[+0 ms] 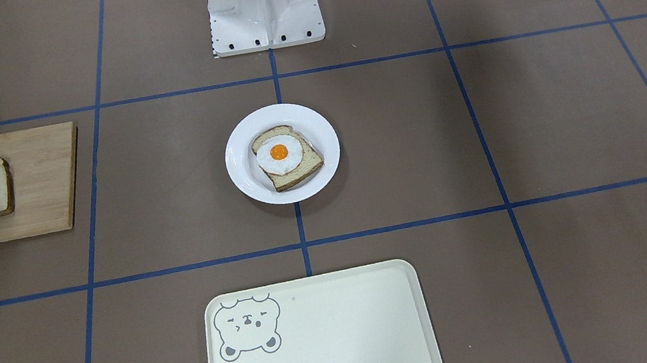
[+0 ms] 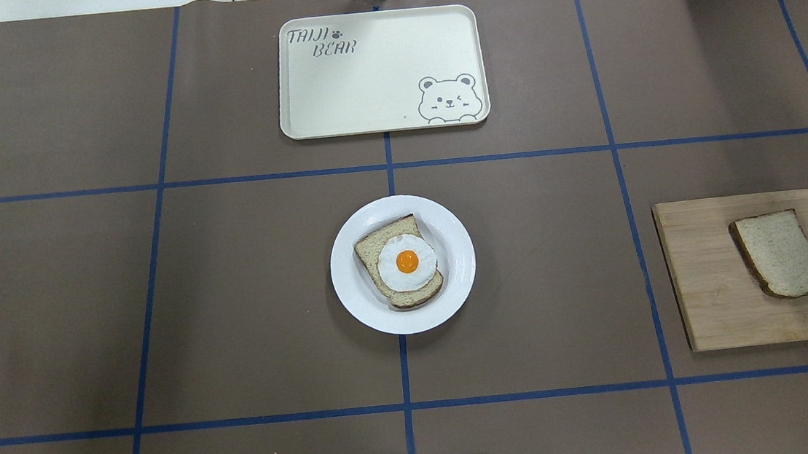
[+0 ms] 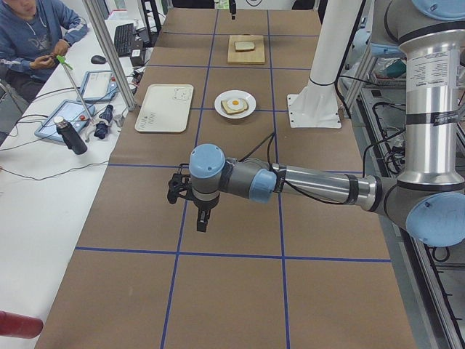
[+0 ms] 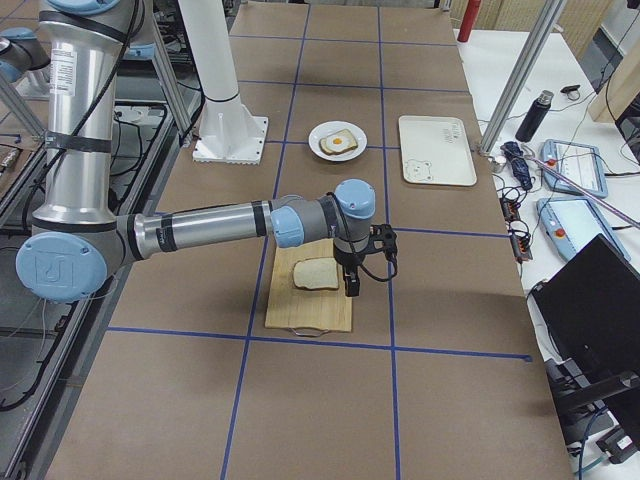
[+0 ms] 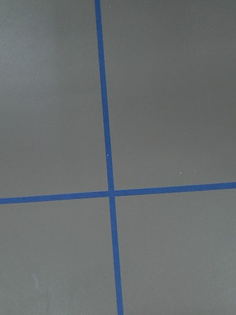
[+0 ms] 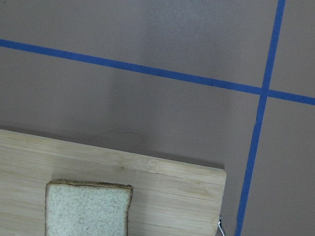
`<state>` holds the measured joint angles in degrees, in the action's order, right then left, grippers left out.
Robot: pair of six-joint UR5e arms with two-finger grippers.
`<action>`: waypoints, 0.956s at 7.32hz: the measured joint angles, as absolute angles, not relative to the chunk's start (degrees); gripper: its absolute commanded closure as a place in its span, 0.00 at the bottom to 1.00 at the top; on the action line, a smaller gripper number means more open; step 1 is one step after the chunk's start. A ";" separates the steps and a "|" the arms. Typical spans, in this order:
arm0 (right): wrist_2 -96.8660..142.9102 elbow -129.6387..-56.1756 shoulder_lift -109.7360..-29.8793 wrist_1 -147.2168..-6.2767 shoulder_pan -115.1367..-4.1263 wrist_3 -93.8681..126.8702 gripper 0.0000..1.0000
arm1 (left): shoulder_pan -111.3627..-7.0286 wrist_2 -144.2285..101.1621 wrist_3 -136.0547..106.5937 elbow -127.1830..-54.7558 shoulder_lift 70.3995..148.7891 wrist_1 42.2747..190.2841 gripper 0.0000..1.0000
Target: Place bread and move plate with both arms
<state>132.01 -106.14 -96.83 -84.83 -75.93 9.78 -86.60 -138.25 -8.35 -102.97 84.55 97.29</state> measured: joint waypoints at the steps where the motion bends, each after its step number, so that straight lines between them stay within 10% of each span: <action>1: 132.01 -106.14 -96.82 -84.79 -75.78 9.75 0.00 | -86.60 -138.25 -8.35 -102.99 84.55 97.29 0.02; 7: 133.17 -105.34 -97.24 -84.87 -72.16 9.86 0.00 | -86.57 -138.25 -8.35 -102.96 84.55 97.30 0.02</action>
<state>133.17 -105.34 -97.24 -84.87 -72.16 9.86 -86.57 -138.25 -8.35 -102.96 84.55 97.30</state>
